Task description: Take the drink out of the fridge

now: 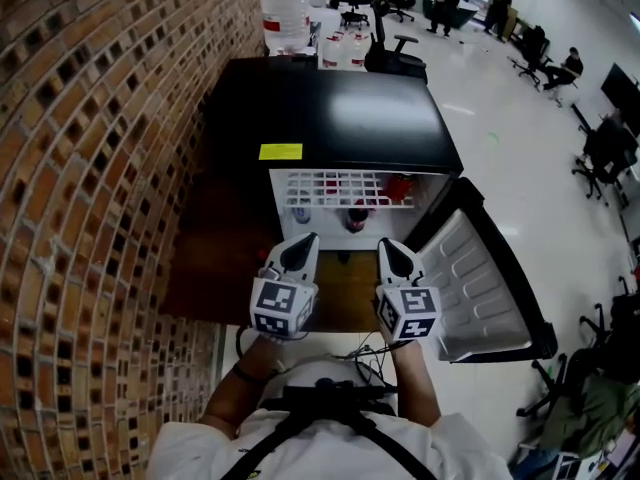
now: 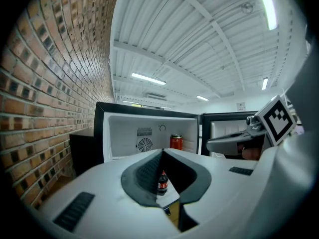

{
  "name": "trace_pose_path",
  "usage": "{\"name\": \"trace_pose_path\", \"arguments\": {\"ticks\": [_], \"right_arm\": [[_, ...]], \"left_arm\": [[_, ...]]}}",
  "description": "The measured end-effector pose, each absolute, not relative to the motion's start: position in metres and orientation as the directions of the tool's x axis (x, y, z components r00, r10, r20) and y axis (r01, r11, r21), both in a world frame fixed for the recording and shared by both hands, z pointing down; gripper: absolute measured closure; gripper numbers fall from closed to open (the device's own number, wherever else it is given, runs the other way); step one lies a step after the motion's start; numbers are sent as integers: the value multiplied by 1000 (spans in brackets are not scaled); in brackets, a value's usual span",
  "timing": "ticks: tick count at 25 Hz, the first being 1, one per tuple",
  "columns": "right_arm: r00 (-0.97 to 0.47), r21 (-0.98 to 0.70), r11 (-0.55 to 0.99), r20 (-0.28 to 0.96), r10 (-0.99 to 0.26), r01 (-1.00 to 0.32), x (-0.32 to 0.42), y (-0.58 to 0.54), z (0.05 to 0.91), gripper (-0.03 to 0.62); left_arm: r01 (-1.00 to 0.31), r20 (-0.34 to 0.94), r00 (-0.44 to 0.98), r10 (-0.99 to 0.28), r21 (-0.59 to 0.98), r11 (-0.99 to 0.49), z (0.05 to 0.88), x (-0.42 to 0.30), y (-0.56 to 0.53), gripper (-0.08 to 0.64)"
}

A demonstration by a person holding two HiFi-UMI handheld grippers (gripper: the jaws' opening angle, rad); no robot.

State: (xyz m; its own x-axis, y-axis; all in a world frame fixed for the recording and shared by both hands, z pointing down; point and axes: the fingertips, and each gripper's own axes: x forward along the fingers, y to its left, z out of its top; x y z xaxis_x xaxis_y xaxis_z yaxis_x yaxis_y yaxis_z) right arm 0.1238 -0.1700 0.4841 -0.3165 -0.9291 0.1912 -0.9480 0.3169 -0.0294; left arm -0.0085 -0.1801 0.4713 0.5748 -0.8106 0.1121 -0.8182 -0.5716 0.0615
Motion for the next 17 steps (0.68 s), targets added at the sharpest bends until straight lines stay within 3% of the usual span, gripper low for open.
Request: {"name": "trace_pose_path", "arguments": {"ticks": [17], "right_arm": [[-311, -24, 312, 188, -932, -950, 127, -167, 482, 586]], "left_arm": [[-812, 107, 584, -805, 83, -578, 472, -6, -180, 557]]}}
